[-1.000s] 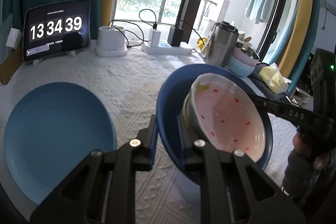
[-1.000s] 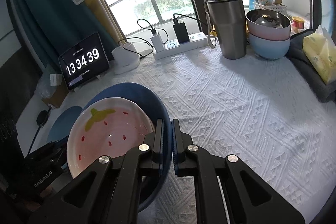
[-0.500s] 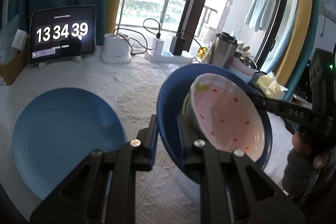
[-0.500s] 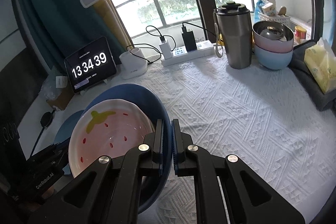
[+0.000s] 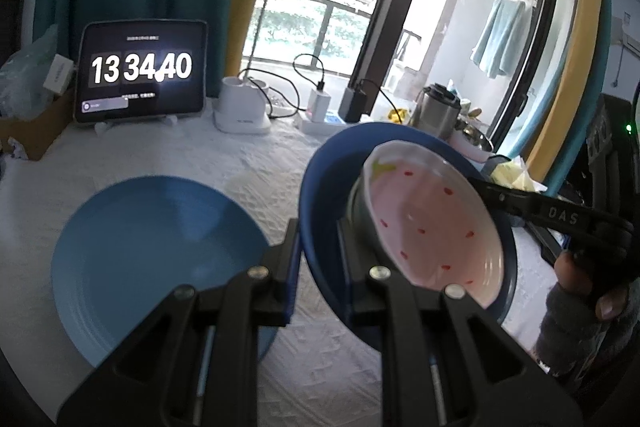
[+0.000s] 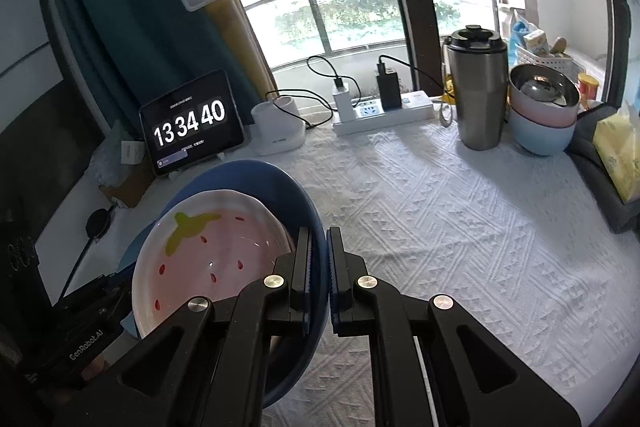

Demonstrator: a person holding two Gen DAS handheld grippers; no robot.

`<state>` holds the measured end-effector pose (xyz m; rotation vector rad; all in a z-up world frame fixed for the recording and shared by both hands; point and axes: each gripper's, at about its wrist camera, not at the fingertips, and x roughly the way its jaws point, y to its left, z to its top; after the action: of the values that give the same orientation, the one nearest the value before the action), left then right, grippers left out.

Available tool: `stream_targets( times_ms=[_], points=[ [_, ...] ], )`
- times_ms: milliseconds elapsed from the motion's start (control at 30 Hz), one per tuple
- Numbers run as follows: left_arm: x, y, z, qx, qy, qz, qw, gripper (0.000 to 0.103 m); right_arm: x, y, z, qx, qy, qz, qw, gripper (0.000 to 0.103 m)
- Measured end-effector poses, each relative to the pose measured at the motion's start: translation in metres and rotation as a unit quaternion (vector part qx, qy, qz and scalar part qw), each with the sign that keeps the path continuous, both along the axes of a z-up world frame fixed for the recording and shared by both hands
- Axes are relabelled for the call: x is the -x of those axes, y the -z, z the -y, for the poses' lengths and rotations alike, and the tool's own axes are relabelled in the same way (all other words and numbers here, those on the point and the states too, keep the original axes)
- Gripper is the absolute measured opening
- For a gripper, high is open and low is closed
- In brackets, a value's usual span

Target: Organize plates and bowls

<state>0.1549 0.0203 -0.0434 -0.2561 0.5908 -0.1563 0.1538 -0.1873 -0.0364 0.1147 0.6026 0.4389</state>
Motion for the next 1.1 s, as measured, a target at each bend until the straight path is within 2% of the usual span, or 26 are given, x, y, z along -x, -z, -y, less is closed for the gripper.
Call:
stream_targets(
  times_ms=[633, 1100],
  points=[
    [0.008, -0.008, -0.049, 0.012, -0.027, 0.017, 0.9994, 0.016, -0.001, -0.011, -0.051, 0.014, -0.023, 0.001, 1.000, 0.008],
    [0.012, -0.005, -0.089, 0.019, -0.063, 0.016, 0.9977, 0.016, -0.010, -0.006, -0.095, 0.017, -0.051, -0.015, 0.998, 0.008]
  ],
)
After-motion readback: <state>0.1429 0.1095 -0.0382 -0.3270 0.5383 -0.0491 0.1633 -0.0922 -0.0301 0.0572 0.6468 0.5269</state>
